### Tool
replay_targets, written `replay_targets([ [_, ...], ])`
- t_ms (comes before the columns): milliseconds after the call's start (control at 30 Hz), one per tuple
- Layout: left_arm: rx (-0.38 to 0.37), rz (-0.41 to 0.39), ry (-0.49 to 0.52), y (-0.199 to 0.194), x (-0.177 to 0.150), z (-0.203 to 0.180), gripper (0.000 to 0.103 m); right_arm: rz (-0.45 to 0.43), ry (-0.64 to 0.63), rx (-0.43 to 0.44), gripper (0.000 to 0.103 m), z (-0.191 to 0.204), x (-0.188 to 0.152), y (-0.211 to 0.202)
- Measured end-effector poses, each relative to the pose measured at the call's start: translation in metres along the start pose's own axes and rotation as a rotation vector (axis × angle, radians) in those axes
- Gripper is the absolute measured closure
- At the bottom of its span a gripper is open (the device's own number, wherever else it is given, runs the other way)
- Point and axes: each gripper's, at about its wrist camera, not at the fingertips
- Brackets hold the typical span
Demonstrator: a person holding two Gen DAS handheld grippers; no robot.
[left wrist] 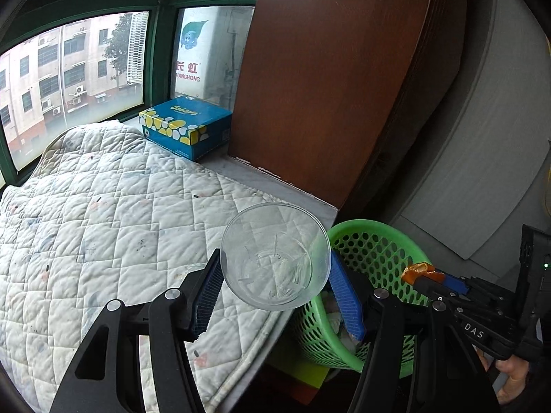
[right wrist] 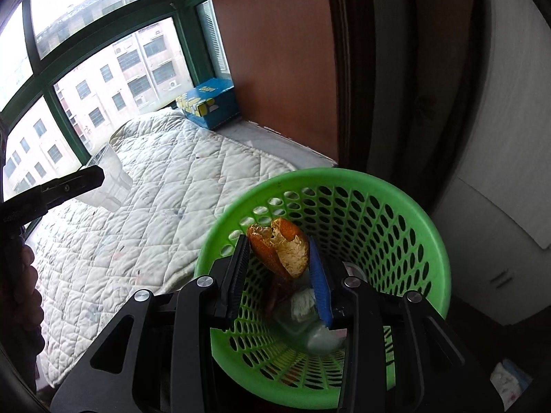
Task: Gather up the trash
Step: 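Carry the peel and cup to the basket and drop the peel from the right tool, then lower the clear cup into the green basket and open the left tool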
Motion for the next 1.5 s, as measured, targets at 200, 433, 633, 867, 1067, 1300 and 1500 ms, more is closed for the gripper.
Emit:
replay_targets([
  [200,-0.026,0.016,0.022,0.011,0.002,-0.02,0.044,-0.008,0.049,-0.016,0.058,-0.019,-0.006,-0.006],
  [433,-0.059,0.036,0.051,0.021,0.002,-0.043,0.044,-0.033,0.092,-0.032,0.048,-0.037,-0.008,-0.017],
  [633,-0.078,0.056,0.067,0.03,0.0,-0.059,0.044,-0.051,0.115,-0.04,0.039,-0.048,-0.014,-0.028],
  [867,-0.097,0.074,0.074,0.039,-0.003,-0.07,0.043,-0.068,0.124,-0.046,0.032,-0.053,-0.019,-0.034],
  [1067,-0.11,0.09,0.083,0.045,-0.004,-0.08,0.043,-0.08,0.132,-0.041,0.029,-0.055,-0.02,-0.039],
  [1300,-0.137,0.107,0.099,0.054,-0.005,-0.092,0.043,-0.091,0.151,-0.044,0.027,-0.061,-0.022,-0.044],
  [1500,-0.154,0.117,0.106,0.059,-0.006,-0.099,0.037,-0.095,0.166,-0.047,0.026,-0.066,-0.024,-0.048],
])
Point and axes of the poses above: each gripper's, at about its wrist camera, not at the fingertips, and y roughly the way its jaws point, z to its left, x to its top, and after that the axes turned 5 degrees about y, right-handed
